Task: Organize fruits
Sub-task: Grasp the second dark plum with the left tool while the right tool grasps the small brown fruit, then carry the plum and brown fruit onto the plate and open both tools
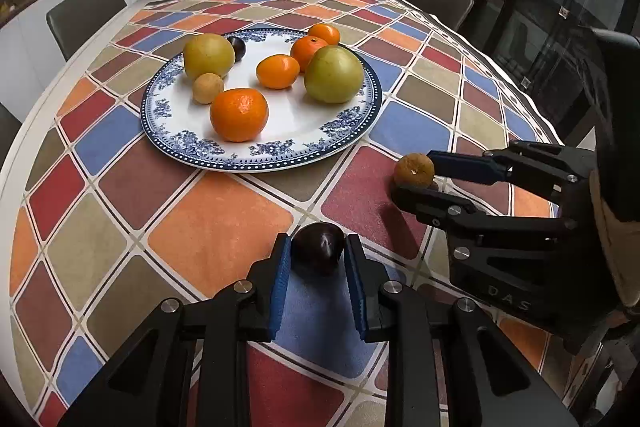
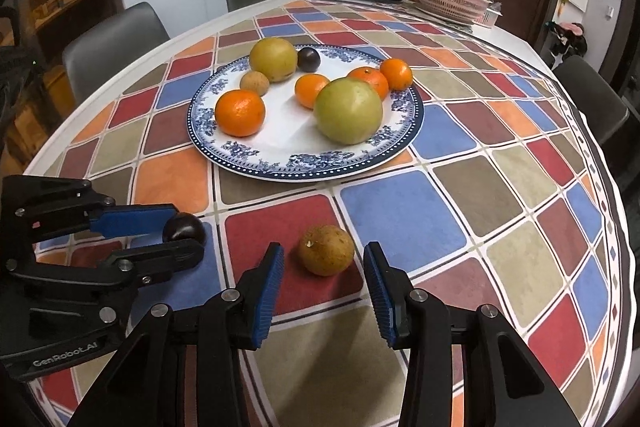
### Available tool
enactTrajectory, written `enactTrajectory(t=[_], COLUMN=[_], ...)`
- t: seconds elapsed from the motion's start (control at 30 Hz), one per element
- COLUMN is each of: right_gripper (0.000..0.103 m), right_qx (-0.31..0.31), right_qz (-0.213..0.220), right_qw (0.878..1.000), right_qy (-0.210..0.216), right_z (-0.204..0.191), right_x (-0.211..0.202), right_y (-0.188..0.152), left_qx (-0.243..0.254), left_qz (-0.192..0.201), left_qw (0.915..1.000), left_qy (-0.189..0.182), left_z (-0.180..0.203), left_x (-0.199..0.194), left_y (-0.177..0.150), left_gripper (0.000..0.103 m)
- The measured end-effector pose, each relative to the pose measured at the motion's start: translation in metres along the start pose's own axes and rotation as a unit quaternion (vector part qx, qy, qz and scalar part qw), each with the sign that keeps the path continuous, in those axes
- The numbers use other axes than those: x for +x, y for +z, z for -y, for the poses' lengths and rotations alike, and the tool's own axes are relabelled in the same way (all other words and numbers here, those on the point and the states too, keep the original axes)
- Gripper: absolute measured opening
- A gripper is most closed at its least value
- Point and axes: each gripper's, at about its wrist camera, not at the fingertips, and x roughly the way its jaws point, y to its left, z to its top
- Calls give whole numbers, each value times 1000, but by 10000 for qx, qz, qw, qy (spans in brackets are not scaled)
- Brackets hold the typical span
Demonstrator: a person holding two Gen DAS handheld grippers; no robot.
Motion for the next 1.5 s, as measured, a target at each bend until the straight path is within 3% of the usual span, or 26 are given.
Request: enactTrajectory(t=[0.17,0.5,1.17,1.5], right_gripper=[31,31,31,31], right_qx=[-69,77,279,223], right_qz=[-9,158,1019,1265], right_qw=[9999,9998,9942,9911], right_qy=[-84,33,219,338], right_z=[-3,-5,-14,-18], right_x=[1,-18,-94,-107], right_y=[0,1,13,35], left_qx=[-16,9,153,269], left_qz=[18,271,1117,1415], left_qw=[10000,9996,9935,9892], left_qy=[8,15,137,263], left_z=[0,1,6,2], left_x=[-1,-21,-94,-113], left_y=[0,3,17,36], left_gripper=[27,27,27,27])
